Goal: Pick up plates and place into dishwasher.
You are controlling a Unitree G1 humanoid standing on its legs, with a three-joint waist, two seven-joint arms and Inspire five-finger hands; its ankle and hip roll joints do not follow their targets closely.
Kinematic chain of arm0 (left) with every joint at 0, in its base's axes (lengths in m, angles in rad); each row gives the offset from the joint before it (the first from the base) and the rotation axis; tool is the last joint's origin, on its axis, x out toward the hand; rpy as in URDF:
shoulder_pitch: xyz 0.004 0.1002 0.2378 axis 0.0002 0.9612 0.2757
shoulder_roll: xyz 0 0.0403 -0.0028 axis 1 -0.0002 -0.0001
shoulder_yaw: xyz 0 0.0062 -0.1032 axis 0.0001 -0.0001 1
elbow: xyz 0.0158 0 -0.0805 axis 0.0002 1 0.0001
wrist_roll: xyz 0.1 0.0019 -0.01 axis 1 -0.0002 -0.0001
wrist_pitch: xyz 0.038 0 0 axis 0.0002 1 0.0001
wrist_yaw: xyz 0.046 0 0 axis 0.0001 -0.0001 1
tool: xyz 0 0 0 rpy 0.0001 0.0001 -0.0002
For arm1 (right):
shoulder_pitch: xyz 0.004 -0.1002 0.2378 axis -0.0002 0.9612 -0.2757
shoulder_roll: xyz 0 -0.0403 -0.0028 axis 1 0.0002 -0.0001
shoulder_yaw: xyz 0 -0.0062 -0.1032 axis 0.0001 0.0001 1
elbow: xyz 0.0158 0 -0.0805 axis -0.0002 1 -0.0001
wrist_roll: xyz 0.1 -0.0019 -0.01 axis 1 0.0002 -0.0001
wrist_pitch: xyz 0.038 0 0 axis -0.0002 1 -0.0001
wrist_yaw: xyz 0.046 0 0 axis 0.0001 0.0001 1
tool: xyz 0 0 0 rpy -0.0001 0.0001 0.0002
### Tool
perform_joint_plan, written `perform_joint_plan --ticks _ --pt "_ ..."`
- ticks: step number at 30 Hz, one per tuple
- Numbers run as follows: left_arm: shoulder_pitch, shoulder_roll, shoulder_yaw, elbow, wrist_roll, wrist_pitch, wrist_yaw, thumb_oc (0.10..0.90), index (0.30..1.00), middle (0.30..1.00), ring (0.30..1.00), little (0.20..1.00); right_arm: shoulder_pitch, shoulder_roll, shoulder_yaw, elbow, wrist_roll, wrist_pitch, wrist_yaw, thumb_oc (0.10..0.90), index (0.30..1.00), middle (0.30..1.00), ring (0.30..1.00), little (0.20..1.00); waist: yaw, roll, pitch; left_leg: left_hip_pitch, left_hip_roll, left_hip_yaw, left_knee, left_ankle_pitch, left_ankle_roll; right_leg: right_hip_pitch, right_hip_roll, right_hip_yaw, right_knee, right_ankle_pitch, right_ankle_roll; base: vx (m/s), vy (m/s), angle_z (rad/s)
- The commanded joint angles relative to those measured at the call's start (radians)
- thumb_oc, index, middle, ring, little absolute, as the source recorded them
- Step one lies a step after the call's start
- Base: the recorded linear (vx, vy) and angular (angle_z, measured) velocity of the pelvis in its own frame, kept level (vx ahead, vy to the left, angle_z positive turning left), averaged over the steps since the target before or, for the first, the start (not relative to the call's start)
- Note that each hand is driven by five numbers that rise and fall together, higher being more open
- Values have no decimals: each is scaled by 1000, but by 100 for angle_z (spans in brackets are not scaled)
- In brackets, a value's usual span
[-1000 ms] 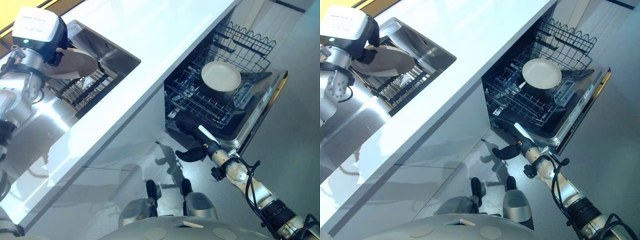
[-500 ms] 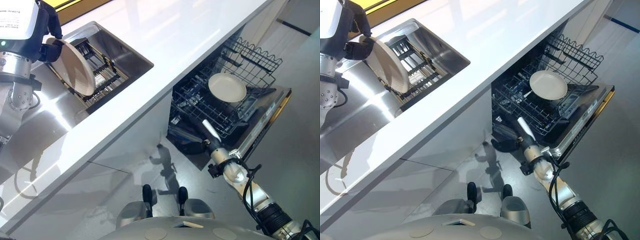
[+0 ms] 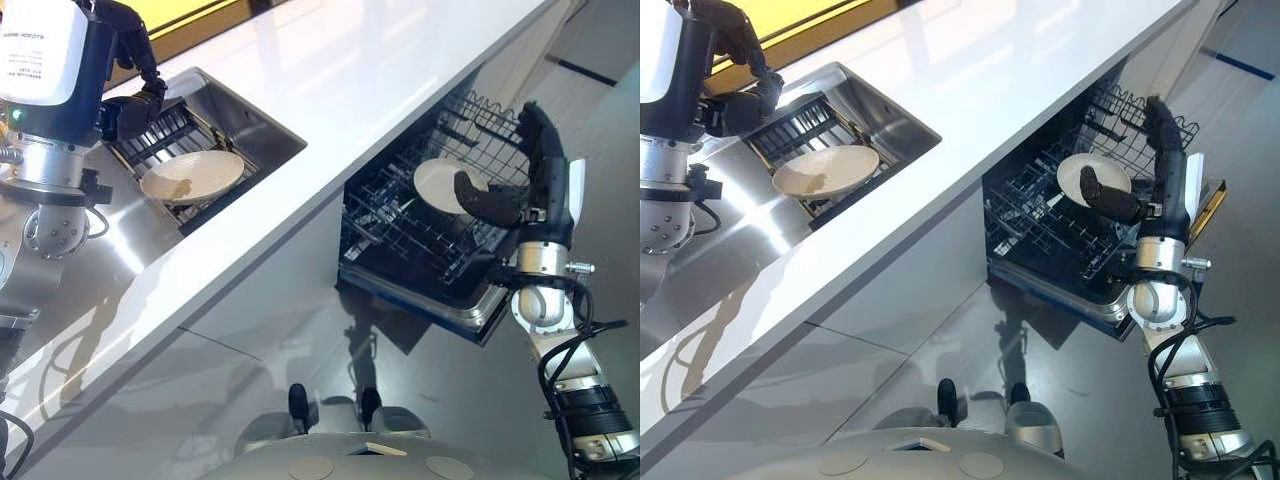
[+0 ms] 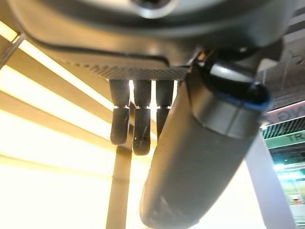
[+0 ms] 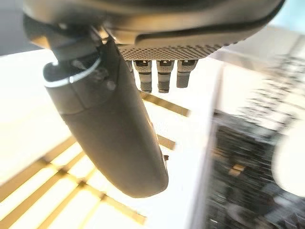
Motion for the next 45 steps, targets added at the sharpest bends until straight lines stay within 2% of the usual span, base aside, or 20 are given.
perform_joint_plan --ticks 1,4,6,7,9,10,12,14,19,23,25,26,30,36,39,45 --pt "-99 -12 79 36 13 -20 41 103 302 302 302 203 -132 -81 -37 -120 -52 -146 -53 800 900 900 900 900 14 -14 -126 15 -52 16 13 -113 -3 -63 29 6 106 -50 51 0 0 0" --pt "-114 -28 63 36 12 -20 14 130 326 326 326 230 -158 -84 -37 -142 -53 -150 -35 800 900 900 900 900 15 -15 -128 14 -53 13 14 -113 -4 -63 27 4 105 -49 52 0 0 0" --pt "-117 -38 52 36 27 -22 -11 196 382 382 382 296 -170 -83 -33 -151 -51 -141 -10 800 900 900 900 900 16 -16 -130 13 -53 11 14 -112 -4 -63 27 4 103 -47 52 0 0 0" --pt "-119 -42 44 35 35 -19 -43 303 474 474 474 403 -177 -80 -27 -150 -39 -135 12 800 900 900 900 900 17 -16 -131 12 -53 12 14 -112 -5 -62 26 3 101 -46 53 0 0 0" --pt "-125 -44 22 34 34 -18 -99 569 702 702 702 669 -182 -76 -13 -147 -22 -115 55 800 900 900 900 900 16 -16 -133 11 -53 14 15 -111 -6 -63 26 2 98 -43 55 0 0 0" --pt "-128 -43 8 35 23 -15 -141 800 900 900 900 900 -177 -73 -2 -145 -7 -106 77 800 900 900 900 900 15 -16 -135 11 -52 14 15 -110 -6 -64 26 3 97 -42 55 0 0 0" --pt "-130 -44 -8 32 6 20 -251 800 900 900 900 900 -164 -62 17 -145 15 -77 143 800 900 900 900 900 14 -13 -137 8 -52 17 16 -109 -6 -66 26 5 95 -39 57 0 0 0" --pt "-142 -41 -43 44 -50 86 -395 800 900 900 900 900 -139 -48 60 -147 46 -22 255 800 900 900 900 900 8 -8 -136 4 -52 21 18 -107 -4 -69 26 10 93 -35 60 0 0 0" --pt "-216 -28 -112 130 -129 166 -505 800 900 900 900 900 -100 -13 163 -100 57 63 340 800 900 900 900 900 -8 4 -132 3 -53 33 20 -105 -1 -74 26 19 88 -27 62 20 -7 -3" --pt "-338 22 -203 248 -196 254 -586 800 900 900 900 900 -30 38 238 -8 30 111 342 800 900 900 900 900 -42 23 -123 13 -50 57 17 -113 3 -75 27 32 93 -35 69 69 -11 -7" --pt "-365 27 -224 274 -206 268 -597 800 900 900 900 900 -16 47 251 9 19 105 344 800 900 900 900 900 -48 26 -121 12 -49 62 18 -113 4 -79 27 35 96 -36 69 32 -10 -9" --pt "-397 36 -253 311 -219 293 -623 800 900 900 900 900 7 57 267 31 -17 106 343 800 900 900 900 900 -59 32 -116 10 -49 69 19 -114 7 -85 28 39 102 -37 70 41 -12 -15" --pt "-498 48 -348 462 -248 325 -674 800 900 900 900 900 55 50 318 100 -44 90 350 800 900 900 900 900 -89 45 -98 0 -47 90 31 -121 14 -108 29 55 122 -42 73 32 -3 -11" --pt "-621 50 -472 706 -252 325 -656 800 900 900 900 900 81 19 414 195 -81 82 387 800 900 900 900 900 -120 61 -53 -19 -53 114 48 -133 18 -144 22 65 153 -51 80 34 12 -15" --pt "-662 39 -505 759 -294 344 -643 800 900 900 900 900 82 8 439 220 -76 75 411 800 900 900 900 900 -126 63 -37 -33 -54 118 54 -133 18 -161 21 66 164 -54 81 37 5 -10" --pt "-652 -1 -508 794 -349 389 -623 800 900 900 900 900 55 -6 464 233 -83 63 383 800 900 900 900 900 -125 61 1 -70 -60 106 74 -132 18 -201 23 76 191 -60 76 -2 3 -1"
